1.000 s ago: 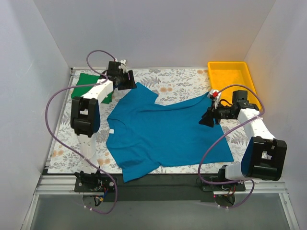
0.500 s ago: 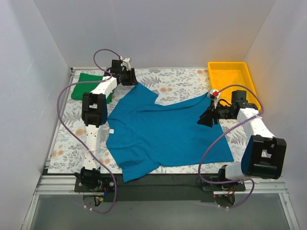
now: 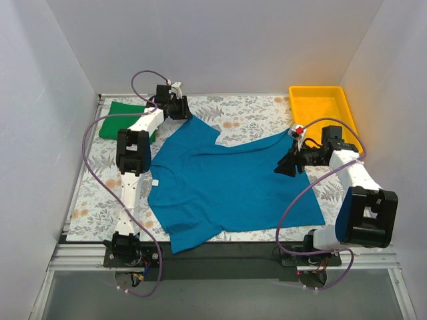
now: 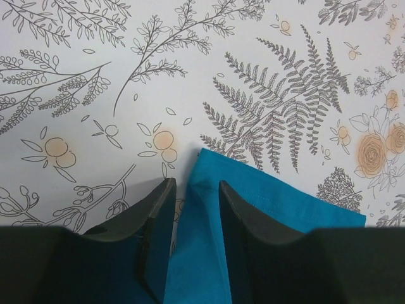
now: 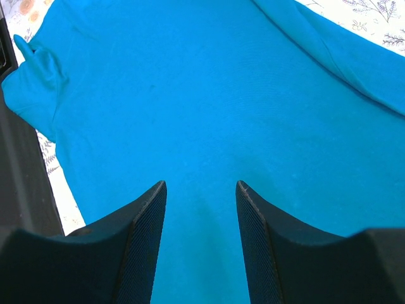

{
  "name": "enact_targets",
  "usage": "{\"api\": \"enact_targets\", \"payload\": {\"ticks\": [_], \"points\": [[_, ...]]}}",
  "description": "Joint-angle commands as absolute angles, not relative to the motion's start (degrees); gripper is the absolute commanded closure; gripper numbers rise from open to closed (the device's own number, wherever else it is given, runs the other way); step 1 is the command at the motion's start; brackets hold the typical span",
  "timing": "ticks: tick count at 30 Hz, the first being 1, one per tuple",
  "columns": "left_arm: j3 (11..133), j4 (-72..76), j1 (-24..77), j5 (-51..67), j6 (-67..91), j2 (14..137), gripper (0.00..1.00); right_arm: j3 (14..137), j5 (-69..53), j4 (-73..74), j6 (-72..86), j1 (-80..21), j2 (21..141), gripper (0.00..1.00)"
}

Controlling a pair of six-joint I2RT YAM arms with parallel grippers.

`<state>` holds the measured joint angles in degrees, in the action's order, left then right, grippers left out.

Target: Fold and stack the t-shirts

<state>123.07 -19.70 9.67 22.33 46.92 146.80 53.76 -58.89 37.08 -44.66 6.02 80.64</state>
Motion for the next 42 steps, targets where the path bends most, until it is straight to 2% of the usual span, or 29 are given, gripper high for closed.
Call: {"api": "enact_targets", "payload": {"ticks": [1,9,15,21,25,30,32,37,42], "points": [[124.5,-20.6,10.9,20.5,46.0,147.2,0.68,54.2,-60.5,36.3,-44.2,6.3,80.9,0.45],[125.7,-22.9,13.4,14.2,44.2,148.4,0.74,54.2,-60.7,36.3,-44.0,6.9,80.9,0.45],[125.6,-22.9,13.4,12.0,43.9,147.4,1.0,54.1,-60.9,36.3,-44.0,7.3,80.9,0.45],[124.5,-21.5,12.9,9.2,44.7,141.4,1.0,53.5,-59.5,36.4,-44.5,7.4,80.9,0.45],[110.7,-16.2,11.1,8.0,44.5,131.4,1.0,53.6,-59.0,36.4,-44.8,7.4,81.5,0.45],[100.9,-13.3,8.9,8.4,45.0,123.2,1.0,56.9,-56.9,34.3,-40.4,6.8,84.4,0.49],[96.9,-11.8,7.6,8.4,46.2,120.6,1.0,61.2,-53.8,33.3,-38.2,6.2,87.2,0.52],[90.3,-9.4,4.6,6.9,47.8,116.5,1.0,75.2,-44.2,31.1,-29.6,5.2,94.8,0.51],[84.6,-5.6,1.1,6.5,49.6,112.7,1.0,87.9,-40.8,31.4,-24.3,4.7,106.0,0.5]]}}
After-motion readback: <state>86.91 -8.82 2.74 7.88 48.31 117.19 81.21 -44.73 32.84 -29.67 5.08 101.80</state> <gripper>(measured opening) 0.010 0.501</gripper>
